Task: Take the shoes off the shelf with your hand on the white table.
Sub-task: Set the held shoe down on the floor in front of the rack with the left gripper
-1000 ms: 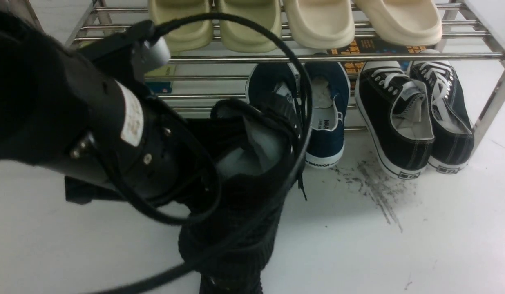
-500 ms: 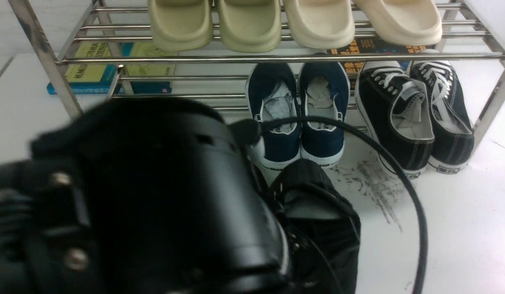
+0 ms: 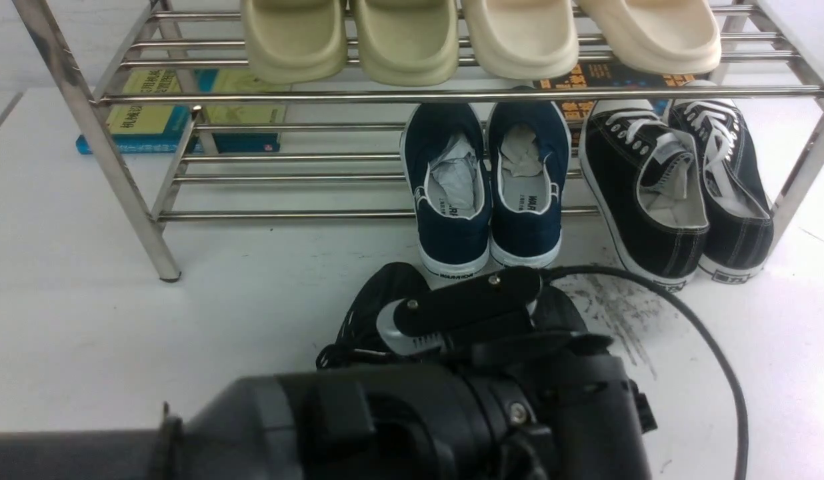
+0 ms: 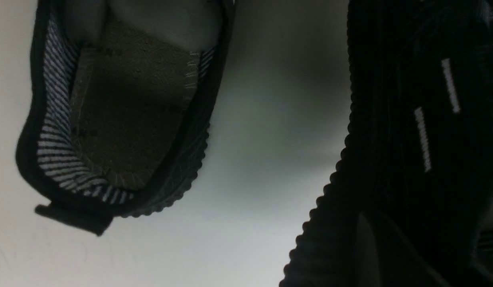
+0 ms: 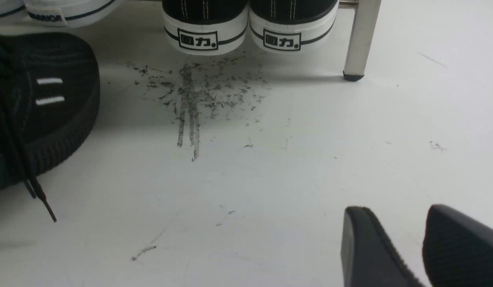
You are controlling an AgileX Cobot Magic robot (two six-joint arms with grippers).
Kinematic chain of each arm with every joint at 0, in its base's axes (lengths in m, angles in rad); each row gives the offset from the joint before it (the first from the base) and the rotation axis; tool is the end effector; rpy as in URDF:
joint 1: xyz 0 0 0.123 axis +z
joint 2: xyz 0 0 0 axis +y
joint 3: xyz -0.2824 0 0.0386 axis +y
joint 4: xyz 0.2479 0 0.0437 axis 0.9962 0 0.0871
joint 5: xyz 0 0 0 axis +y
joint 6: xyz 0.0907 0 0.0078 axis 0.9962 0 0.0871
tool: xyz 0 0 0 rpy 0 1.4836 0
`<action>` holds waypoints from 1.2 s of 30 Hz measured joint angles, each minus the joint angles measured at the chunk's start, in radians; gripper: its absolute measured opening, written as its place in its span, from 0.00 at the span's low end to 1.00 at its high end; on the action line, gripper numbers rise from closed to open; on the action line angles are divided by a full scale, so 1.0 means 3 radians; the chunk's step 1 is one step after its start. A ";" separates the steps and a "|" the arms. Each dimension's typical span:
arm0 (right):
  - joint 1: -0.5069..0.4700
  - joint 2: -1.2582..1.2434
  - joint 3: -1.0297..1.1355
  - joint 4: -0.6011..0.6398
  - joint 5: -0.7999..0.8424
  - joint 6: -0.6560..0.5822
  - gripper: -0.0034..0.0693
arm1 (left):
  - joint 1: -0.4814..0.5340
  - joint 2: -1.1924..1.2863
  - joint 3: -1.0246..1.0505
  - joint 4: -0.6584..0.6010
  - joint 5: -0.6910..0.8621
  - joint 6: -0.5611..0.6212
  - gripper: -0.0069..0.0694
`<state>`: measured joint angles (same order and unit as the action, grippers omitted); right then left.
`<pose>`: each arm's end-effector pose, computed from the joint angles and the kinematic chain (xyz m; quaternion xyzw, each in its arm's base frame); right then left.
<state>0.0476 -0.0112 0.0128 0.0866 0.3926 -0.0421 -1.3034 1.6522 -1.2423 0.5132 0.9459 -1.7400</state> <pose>0.0517 0.0055 0.1742 -0.0137 0.8064 0.0386 0.5900 0.1238 -0.3147 0.2647 -0.0940 0.9586 -0.1343 0.2327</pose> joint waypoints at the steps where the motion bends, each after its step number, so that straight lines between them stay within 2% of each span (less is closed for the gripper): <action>1: 0.0000 0.0000 0.0000 0.0000 0.0000 0.0000 0.37 | 0.0000 0.0034 0.0000 0.0023 -0.0004 -0.0074 0.16; 4: 0.0000 0.0000 0.0000 0.0000 0.0000 0.0000 0.37 | 0.0000 0.0088 0.0000 0.0091 -0.0008 -0.0250 0.16; 8: 0.0000 0.0000 0.0000 0.0000 0.0000 0.0000 0.37 | 0.0000 0.0153 0.0000 0.0404 -0.0011 -0.0640 0.16; 12: 0.0000 0.0000 0.0000 0.0000 0.0000 0.0000 0.37 | 0.0010 0.0223 0.0000 0.0647 -0.0033 -0.0791 0.17; 24: 0.0000 0.0000 0.0000 0.0000 0.0000 0.0000 0.37 | 0.0010 0.0431 -0.0004 0.0696 -0.0047 -0.0820 0.19; 32: 0.0000 0.0000 0.0000 0.0000 0.0000 0.0000 0.37 | 0.0241 0.0436 -0.0010 0.0724 -0.0068 -0.0808 0.31; 34: 0.0000 0.0000 0.0000 0.0000 0.0000 0.0000 0.37 | 0.0328 0.0430 -0.0014 0.0649 -0.0064 -0.0663 0.37; 36: 0.0000 0.0000 0.0000 0.0000 0.0000 0.0000 0.37 | 0.0339 0.0424 -0.0022 0.0596 -0.0071 -0.0576 0.39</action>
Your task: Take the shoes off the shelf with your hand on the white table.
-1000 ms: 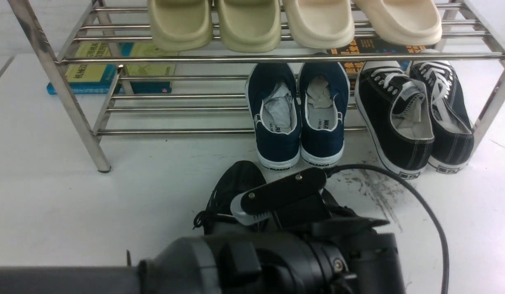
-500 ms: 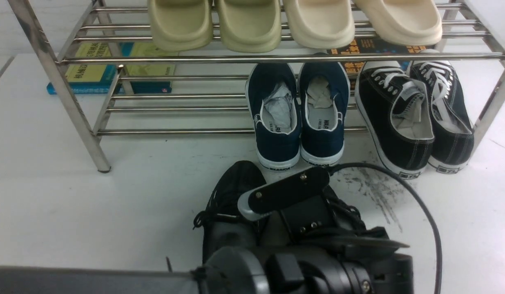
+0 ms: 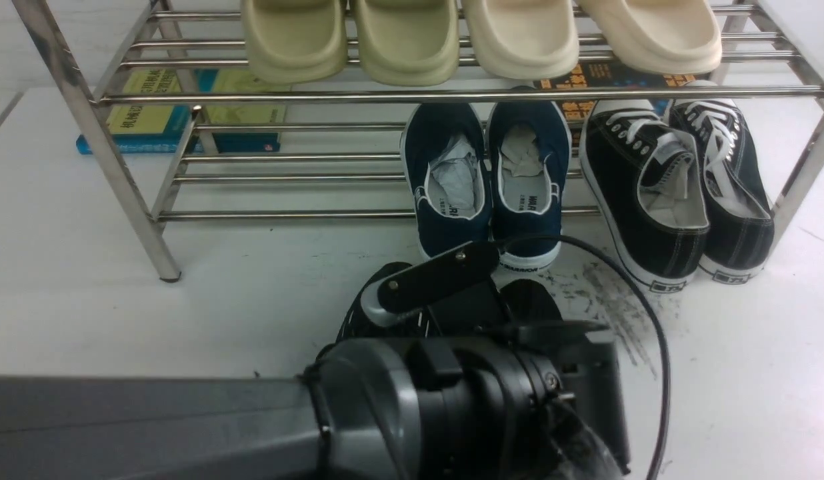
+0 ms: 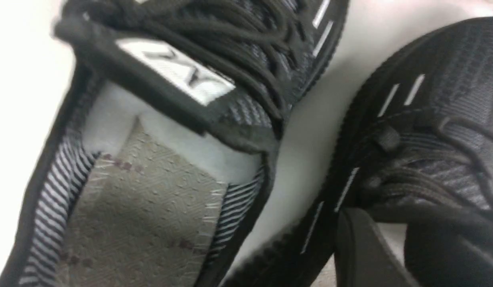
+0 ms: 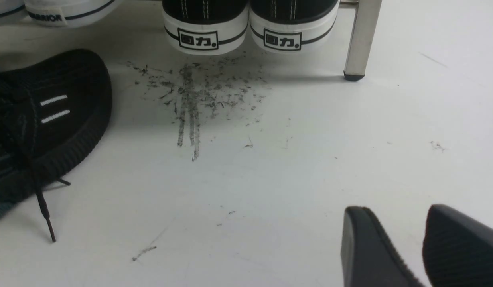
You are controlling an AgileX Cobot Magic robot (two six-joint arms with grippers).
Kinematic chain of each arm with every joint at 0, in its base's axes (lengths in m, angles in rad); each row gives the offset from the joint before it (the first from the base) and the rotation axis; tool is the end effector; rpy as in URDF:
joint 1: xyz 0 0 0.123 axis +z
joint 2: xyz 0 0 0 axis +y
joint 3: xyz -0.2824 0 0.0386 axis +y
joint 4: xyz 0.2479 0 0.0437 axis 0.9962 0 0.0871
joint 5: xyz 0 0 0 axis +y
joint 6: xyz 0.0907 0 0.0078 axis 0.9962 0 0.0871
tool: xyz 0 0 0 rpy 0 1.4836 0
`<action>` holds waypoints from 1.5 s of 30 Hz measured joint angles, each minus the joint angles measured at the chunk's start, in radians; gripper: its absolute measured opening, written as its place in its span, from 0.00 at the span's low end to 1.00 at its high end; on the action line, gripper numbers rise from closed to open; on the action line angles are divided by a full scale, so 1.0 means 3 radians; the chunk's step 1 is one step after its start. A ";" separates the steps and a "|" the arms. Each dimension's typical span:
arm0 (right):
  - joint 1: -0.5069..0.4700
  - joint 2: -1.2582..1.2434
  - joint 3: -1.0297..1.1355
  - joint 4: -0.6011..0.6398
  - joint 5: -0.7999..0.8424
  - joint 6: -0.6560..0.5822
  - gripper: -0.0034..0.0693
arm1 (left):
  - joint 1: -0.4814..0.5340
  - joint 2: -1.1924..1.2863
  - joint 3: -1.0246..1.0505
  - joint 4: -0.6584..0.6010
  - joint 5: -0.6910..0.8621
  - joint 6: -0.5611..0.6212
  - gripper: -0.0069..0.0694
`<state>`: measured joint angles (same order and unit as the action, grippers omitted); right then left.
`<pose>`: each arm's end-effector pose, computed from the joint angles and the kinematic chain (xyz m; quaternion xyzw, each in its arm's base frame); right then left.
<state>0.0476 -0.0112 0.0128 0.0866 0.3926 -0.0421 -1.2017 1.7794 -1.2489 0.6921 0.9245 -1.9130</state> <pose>0.0517 0.0055 0.1742 -0.0137 0.8064 0.0386 0.5900 0.1723 -0.3168 0.2295 -0.1611 0.9385 -0.0914 0.2913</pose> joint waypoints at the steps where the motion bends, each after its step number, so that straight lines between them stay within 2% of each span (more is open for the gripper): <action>1: 0.0000 0.0000 0.0000 0.0000 0.0000 0.0000 0.37 | 0.0000 -0.0022 -0.0040 -0.0055 -0.0012 0.0118 0.42; 5: 0.0000 0.0000 0.0000 0.0000 0.0000 0.0000 0.37 | 0.0000 -0.0146 -0.0183 -0.0191 -0.0037 0.0514 0.44; 13: 0.0000 0.0000 0.0000 0.0000 0.0000 0.0000 0.37 | 0.0000 -0.0476 -0.0298 -0.0262 0.0035 0.0989 0.45; 17: 0.0000 0.0000 0.0000 0.0000 0.0000 0.0000 0.37 | 0.0000 -0.0730 -0.0298 -0.0343 0.0136 0.1428 0.42; 20: 0.0000 0.0000 0.0000 0.0001 0.0000 0.0000 0.37 | 0.0000 -0.1073 -0.0298 -0.0464 0.0290 0.1941 0.36; 23: 0.0000 0.0000 0.0000 0.0005 0.0000 0.0000 0.37 | 0.0000 -0.1506 -0.0298 -0.0608 0.0606 0.2449 0.26; 26: 0.0000 0.0000 0.0000 0.0005 0.0000 0.0000 0.37 | 0.0000 -0.1957 -0.0298 -0.0695 0.0946 0.2799 0.14; 30: 0.0000 0.0000 0.0000 0.0006 0.0000 0.0000 0.37 | 0.0000 -0.2471 -0.0144 -0.0765 0.1034 0.3175 0.09; 37: 0.0000 0.0000 0.0000 0.0009 0.0000 0.0000 0.37 | 0.0000 -0.3155 0.0839 -0.0728 0.0896 0.3243 0.09; 38: 0.0000 0.0000 0.0000 0.0009 0.0000 0.0000 0.37 | 0.0000 -0.3262 0.1174 -0.0530 0.0519 0.3085 0.09; 39: 0.0000 0.0000 0.0000 0.0009 0.0000 0.0000 0.37 | 0.0000 -0.3271 0.1207 -0.0502 0.0467 0.3060 0.09; 40: 0.0000 0.0000 0.0000 0.0009 0.0000 0.0000 0.37 | 0.0000 -0.3307 0.1410 -0.0284 0.0047 0.2812 0.09; 42: 0.0000 0.0000 0.0000 0.0009 0.0000 0.0000 0.37 | 0.0000 -0.3330 0.1614 0.0071 -0.0423 0.2486 0.09; 45: 0.0000 0.0000 0.0000 0.0009 0.0000 0.0000 0.37 | 0.0000 -0.3330 0.1731 0.0425 -0.0892 0.2108 0.09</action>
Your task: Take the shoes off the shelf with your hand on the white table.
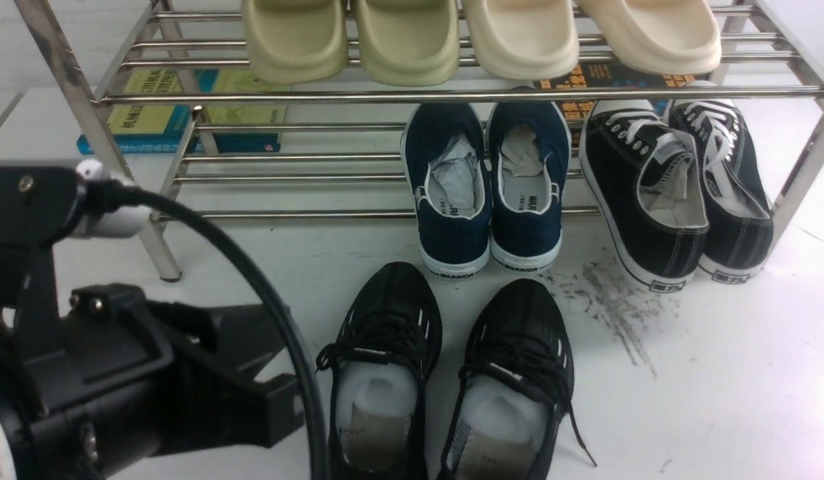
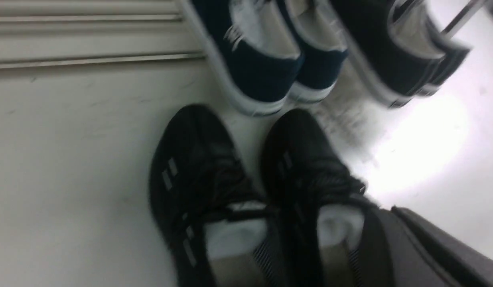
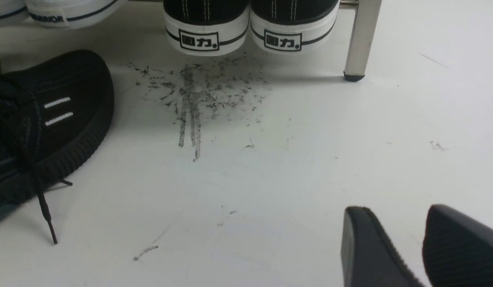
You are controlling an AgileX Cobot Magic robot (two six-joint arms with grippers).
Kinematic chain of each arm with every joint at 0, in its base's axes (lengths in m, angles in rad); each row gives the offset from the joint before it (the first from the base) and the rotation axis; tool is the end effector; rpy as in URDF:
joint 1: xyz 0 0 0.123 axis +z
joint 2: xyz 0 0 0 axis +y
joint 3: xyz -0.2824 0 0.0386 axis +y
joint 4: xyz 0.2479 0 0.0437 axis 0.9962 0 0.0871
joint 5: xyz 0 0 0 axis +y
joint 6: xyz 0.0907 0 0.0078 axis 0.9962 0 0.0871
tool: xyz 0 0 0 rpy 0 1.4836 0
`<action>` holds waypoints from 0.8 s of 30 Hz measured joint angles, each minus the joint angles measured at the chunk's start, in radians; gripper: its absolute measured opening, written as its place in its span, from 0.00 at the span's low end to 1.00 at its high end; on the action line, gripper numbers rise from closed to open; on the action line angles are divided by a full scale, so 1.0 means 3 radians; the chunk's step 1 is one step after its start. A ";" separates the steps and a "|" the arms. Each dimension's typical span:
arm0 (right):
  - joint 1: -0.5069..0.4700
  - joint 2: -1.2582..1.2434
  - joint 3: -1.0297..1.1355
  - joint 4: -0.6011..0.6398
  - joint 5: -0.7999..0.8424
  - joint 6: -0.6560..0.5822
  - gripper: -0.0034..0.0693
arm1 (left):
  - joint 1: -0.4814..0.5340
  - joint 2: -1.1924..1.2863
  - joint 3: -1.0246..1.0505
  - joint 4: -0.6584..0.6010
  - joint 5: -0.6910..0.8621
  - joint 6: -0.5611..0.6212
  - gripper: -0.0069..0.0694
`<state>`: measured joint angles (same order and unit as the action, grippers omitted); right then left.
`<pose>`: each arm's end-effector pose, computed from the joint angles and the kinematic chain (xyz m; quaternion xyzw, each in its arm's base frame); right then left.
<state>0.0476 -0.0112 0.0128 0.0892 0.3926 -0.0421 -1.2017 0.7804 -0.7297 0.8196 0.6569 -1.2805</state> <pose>0.0517 0.0056 0.1742 -0.0130 0.8063 0.0397 0.5900 0.0919 -0.1249 0.3448 0.1370 0.8216 -0.2803 0.4771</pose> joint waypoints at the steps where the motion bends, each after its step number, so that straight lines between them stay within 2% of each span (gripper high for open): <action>1: 0.0000 0.0000 0.0000 0.0000 0.0000 0.0000 0.37 | 0.0000 0.0000 0.0016 0.0081 -0.0076 -0.0070 0.09; 5: 0.0000 0.0000 0.0000 0.0000 0.0000 0.0000 0.37 | 0.0000 0.0000 0.0026 0.0438 -0.0107 -0.0202 0.09; 11: 0.0000 0.0000 0.0000 0.0000 0.0000 0.0000 0.37 | 0.0000 0.0000 0.0026 0.0617 0.0102 -0.0259 0.10; 19: 0.0000 0.0000 0.0000 0.0000 0.0000 0.0000 0.37 | 0.0000 0.0000 0.0026 0.0605 0.0151 -0.0465 0.11; 24: 0.0000 0.0000 0.0000 0.0000 0.0000 0.0000 0.37 | 0.0000 -0.0055 0.0051 0.0271 0.0165 -0.0545 0.12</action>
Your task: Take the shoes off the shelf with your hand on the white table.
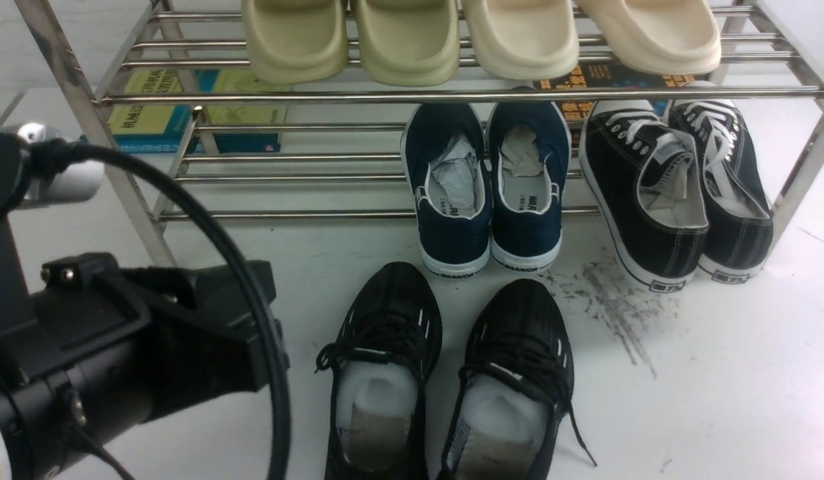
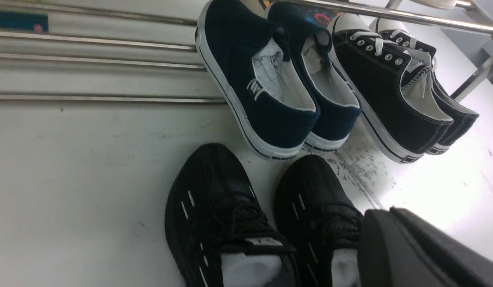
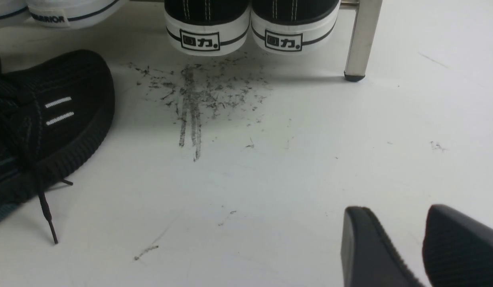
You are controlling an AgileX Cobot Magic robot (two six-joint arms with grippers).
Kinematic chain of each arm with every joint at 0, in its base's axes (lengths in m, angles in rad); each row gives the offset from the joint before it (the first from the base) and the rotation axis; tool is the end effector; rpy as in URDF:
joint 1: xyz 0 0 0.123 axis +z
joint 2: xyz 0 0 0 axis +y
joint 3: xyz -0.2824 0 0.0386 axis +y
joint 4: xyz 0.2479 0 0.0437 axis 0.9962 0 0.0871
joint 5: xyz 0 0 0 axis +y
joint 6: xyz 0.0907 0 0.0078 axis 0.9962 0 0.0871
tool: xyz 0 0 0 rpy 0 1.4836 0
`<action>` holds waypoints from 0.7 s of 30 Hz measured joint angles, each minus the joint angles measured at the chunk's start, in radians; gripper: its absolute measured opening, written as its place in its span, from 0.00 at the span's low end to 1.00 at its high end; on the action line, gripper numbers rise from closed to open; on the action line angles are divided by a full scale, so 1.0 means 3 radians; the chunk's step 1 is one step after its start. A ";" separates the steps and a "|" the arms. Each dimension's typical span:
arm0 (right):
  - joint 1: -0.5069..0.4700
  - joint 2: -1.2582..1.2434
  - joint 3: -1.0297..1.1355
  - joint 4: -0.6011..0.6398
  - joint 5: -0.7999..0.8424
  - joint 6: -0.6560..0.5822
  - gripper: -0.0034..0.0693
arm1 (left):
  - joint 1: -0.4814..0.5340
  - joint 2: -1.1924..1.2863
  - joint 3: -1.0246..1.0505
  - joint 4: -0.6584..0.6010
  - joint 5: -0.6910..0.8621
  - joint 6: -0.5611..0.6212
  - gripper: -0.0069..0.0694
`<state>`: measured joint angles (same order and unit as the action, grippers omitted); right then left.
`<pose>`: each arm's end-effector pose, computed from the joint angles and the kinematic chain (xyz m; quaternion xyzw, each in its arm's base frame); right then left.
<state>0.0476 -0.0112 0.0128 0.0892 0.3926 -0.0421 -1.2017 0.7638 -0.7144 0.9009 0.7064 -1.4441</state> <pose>0.0517 0.0056 0.1742 -0.0130 0.8063 0.0397 0.5900 0.0949 -0.1166 0.3435 0.0756 0.8254 -0.2826 0.4828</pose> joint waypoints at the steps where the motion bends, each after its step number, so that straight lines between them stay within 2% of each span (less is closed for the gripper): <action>1: 0.0000 0.0000 0.0000 0.0000 0.0000 0.0000 0.37 | 0.0000 -0.0027 0.0022 -0.0092 0.0015 0.0038 0.12; 5: 0.0000 0.0000 0.0000 0.0000 0.0000 0.0000 0.37 | 0.0020 -0.0170 0.0164 -0.0486 0.0048 0.0237 0.12; 8: 0.0000 0.0000 0.0000 0.0000 0.0000 0.0000 0.37 | 0.0200 -0.0276 0.0270 -0.0798 -0.0022 0.0332 0.12; 9: 0.0000 0.0000 0.0000 0.0000 0.0000 0.0000 0.37 | 0.0475 -0.0367 0.0381 -0.1185 -0.0137 0.0435 0.12; 10: 0.0000 0.0000 0.0000 0.0000 0.0000 0.0000 0.37 | 0.0628 -0.0412 0.0447 -0.1403 -0.0202 0.0523 0.12; 12: 0.0000 0.0000 0.0000 0.0000 0.0000 0.0000 0.37 | 0.1016 -0.0505 0.0611 -0.1933 -0.0389 0.0861 0.13; 13: 0.0000 0.0000 0.0000 0.0000 0.0000 0.0000 0.37 | 0.1287 -0.0589 0.0789 -0.2282 -0.0556 0.1198 0.13; 14: 0.0000 0.0000 0.0000 0.0000 0.0000 0.0000 0.37 | 0.1332 -0.0602 0.0817 -0.2339 -0.0587 0.1262 0.13; 16: 0.0000 0.0000 0.0000 0.0000 0.0000 0.0000 0.37 | 0.1921 -0.0771 0.1199 -0.3043 -0.1090 0.2161 0.13; 17: 0.0000 0.0000 0.0000 0.0000 0.0000 0.0000 0.37 | 0.1921 -0.0785 0.1228 -0.3093 -0.1090 0.2161 0.13; 18: 0.0000 0.0000 0.0000 0.0000 0.0000 0.0000 0.37 | 0.2226 -0.0905 0.1473 -0.3457 -0.1394 0.2598 0.14; 19: 0.0000 0.0000 0.0000 0.0000 0.0000 0.0000 0.37 | 0.2256 -0.0921 0.1473 -0.3457 -0.1422 0.2637 0.14; 21: 0.0000 0.0000 0.0000 0.0000 0.0000 0.0000 0.37 | 0.2546 -0.1110 0.1740 -0.3549 -0.1682 0.2961 0.14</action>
<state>0.0476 -0.0112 0.0128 0.0892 0.3926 -0.0421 -0.4379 0.4309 -0.1924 -0.1638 0.2018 -0.5558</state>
